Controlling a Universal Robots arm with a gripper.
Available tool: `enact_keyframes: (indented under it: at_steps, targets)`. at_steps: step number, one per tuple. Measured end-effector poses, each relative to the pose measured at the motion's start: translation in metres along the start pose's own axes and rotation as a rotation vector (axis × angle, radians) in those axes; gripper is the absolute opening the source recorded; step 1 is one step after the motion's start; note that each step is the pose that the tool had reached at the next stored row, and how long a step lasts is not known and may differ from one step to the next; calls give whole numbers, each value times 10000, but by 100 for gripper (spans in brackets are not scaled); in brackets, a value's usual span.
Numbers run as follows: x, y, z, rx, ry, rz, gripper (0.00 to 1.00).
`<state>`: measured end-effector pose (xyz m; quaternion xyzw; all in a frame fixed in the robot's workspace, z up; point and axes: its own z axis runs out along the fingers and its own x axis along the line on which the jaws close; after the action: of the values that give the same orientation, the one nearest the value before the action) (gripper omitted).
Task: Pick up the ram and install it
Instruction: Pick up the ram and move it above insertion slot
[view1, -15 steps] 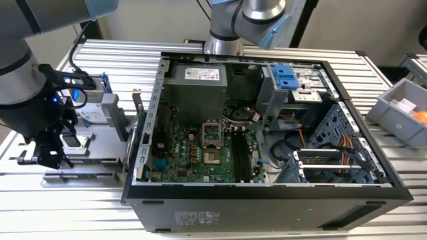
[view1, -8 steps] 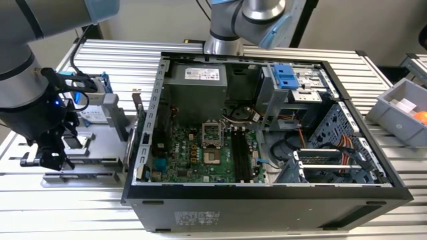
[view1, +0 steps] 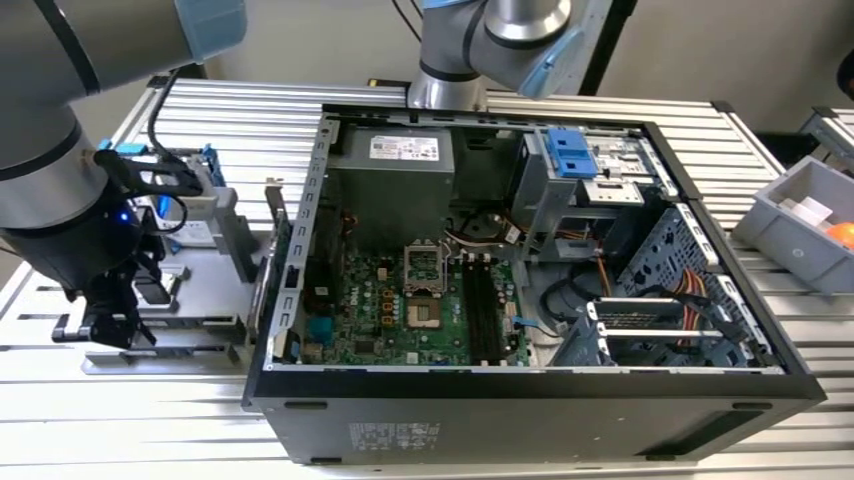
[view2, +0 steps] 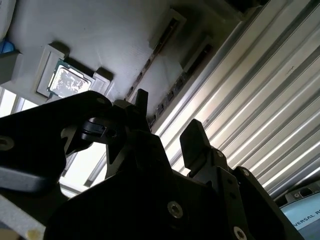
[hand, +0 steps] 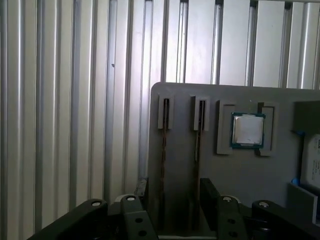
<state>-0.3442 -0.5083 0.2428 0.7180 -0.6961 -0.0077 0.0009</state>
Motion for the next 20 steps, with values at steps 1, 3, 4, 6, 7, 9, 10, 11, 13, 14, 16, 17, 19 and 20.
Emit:
enact_keyframes:
  at_steps: [1,3,4,6,7,9,10,11,13,14,16,17,19,20]
  targets:
    - [9,0,6,2,-2,-1,100]
    - [29,0,15,2,-1,-1,100]
    - [38,0,19,2,-2,-1,100]
    - [53,1,31,1,-1,-1,100]
    - [56,1,39,4,-3,-1,100]
    - [58,1,56,4,-3,5,100]
    - [59,1,63,2,-2,8,100]
    - [60,0,71,0,0,14,100]
    - [62,1,87,2,-2,32,100]
    - [64,0,94,2,-1,39,100]
    - [65,0,110,3,-2,51,100]
    - [66,0,118,2,-2,55,100]
    - [68,0,132,1,-1,64,100]
    - [68,0,141,3,-3,69,100]
